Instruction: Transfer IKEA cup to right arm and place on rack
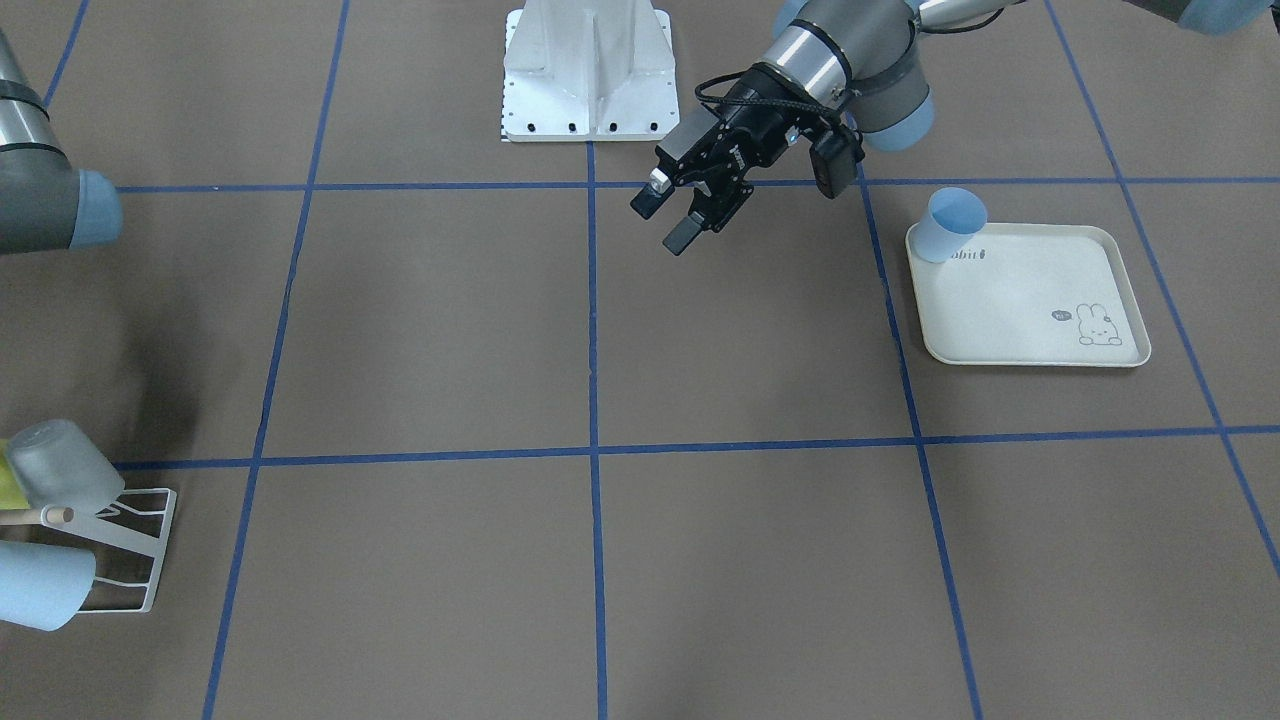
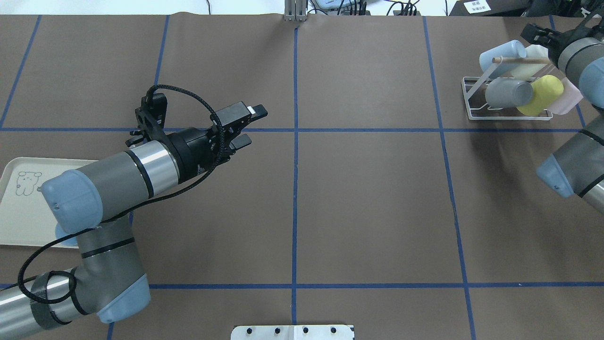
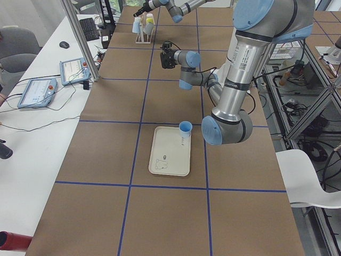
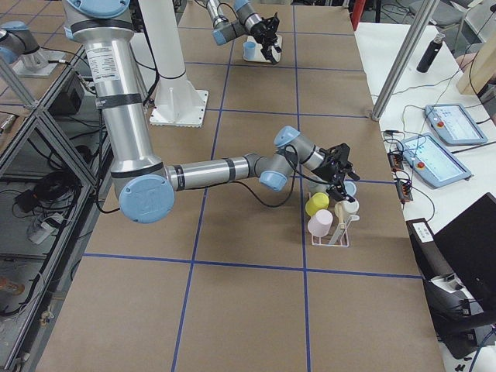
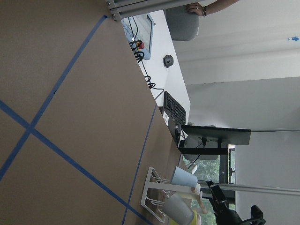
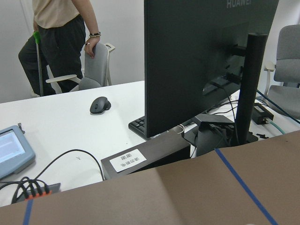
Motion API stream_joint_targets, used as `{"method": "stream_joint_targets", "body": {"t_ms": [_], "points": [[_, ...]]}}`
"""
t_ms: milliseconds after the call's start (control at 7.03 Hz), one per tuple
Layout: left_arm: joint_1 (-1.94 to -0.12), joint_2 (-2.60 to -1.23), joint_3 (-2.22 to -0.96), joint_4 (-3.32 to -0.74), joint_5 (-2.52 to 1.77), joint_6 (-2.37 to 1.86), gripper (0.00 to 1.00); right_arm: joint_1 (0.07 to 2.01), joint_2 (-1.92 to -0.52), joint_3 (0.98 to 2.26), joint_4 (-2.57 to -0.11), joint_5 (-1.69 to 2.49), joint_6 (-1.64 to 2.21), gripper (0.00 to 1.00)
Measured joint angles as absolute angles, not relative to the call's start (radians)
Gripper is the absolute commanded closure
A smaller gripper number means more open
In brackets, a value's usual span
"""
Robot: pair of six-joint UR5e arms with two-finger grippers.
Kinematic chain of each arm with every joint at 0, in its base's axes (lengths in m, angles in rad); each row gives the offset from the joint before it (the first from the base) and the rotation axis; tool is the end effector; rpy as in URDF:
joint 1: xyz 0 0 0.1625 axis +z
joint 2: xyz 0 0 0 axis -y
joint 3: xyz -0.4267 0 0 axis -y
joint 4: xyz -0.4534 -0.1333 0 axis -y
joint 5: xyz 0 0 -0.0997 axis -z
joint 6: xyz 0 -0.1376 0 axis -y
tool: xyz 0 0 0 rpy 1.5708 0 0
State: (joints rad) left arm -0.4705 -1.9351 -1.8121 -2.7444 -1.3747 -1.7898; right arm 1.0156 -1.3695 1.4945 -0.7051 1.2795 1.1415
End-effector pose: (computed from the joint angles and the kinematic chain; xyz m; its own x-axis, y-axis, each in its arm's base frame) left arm 0.4945 -0.4311 0.1776 -0.3135 -0.0796 -0.9462 0.5598 0.7894 -0.2519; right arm -0.2222 -0.6860 0.5129 0.6542 0.2983 0.6950 -0.7350 0.4673 0.4913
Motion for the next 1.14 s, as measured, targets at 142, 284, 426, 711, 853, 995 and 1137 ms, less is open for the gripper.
{"method": "stream_joint_targets", "body": {"t_ms": [142, 284, 426, 711, 853, 995, 1137], "points": [[-0.491, -1.874, -1.827, -2.748, -1.381, -1.681, 0.0, 0.997, -1.371, 1.534, -0.711, 1.281, 1.141, 0.0], [-0.543, -1.787, -1.84, -2.756, -1.414, -1.582, 0.0, 0.974, -1.376, 1.572, -0.715, 1.282, 1.141, 0.0], [-0.63, -1.684, -1.855, -2.764, -1.499, -1.492, 0.0, 0.947, -1.388, 1.613, -0.716, 1.282, 1.141, 0.0], [-0.857, -1.476, -1.871, -2.769, -1.783, -1.286, 0.0, 0.877, -1.432, 1.693, -0.715, 1.275, 1.143, 0.0], [-0.91, -1.405, -1.873, -2.765, -1.871, -1.224, 0.0, 0.846, -1.442, 1.714, -0.714, 1.273, 1.144, 0.0], [-0.927, -1.353, -1.874, -2.753, -1.938, -1.199, 0.0, 0.817, -1.449, 1.729, -0.712, 1.272, 1.146, 0.0], [-0.926, -1.325, -1.875, -2.713, -2.01, -1.19, 0.0, 0.796, -1.466, 1.751, -0.71, 1.274, 1.147, 0.0]]}}
